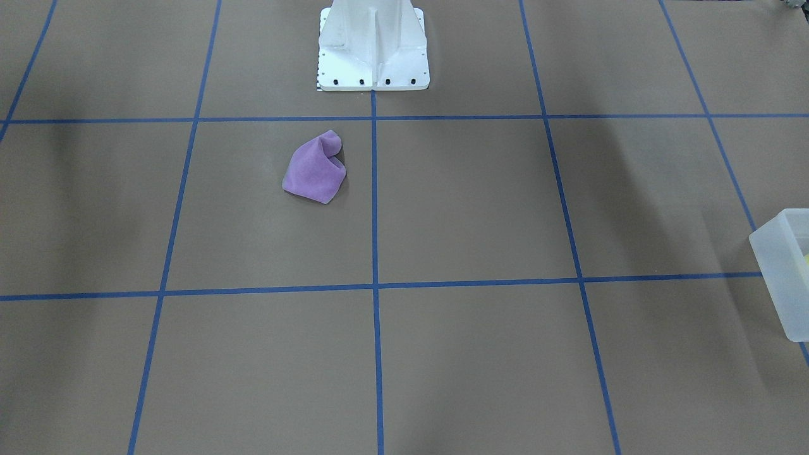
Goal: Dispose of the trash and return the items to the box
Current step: 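Open the left gripper and withdraw it from the clear bin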
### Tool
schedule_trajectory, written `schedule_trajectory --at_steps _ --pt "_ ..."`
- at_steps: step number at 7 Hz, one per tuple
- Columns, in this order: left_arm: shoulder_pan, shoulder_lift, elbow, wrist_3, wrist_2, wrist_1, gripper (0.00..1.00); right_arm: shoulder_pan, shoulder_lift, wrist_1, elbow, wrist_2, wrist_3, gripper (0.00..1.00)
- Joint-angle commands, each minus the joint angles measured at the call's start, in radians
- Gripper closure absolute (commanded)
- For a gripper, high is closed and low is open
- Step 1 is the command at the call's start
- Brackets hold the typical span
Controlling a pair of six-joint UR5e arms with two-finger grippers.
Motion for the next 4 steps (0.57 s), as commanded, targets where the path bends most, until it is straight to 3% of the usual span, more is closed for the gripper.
schedule_trajectory --at_steps 1,2,4 --pt "-0.001 0.140 -0.203 0.220 -0.064 0.187 0.01 -0.006 0.004 0.000 0.004 0.002 0.024 0.00" --pt "-0.024 0.137 -0.267 0.389 -0.052 0.364 0.02 -0.041 0.035 0.000 0.017 -0.003 0.118 0.00" --pt "-0.082 0.125 -0.384 0.565 0.104 0.616 0.01 -0.191 0.115 -0.002 0.027 -0.088 0.339 0.00"
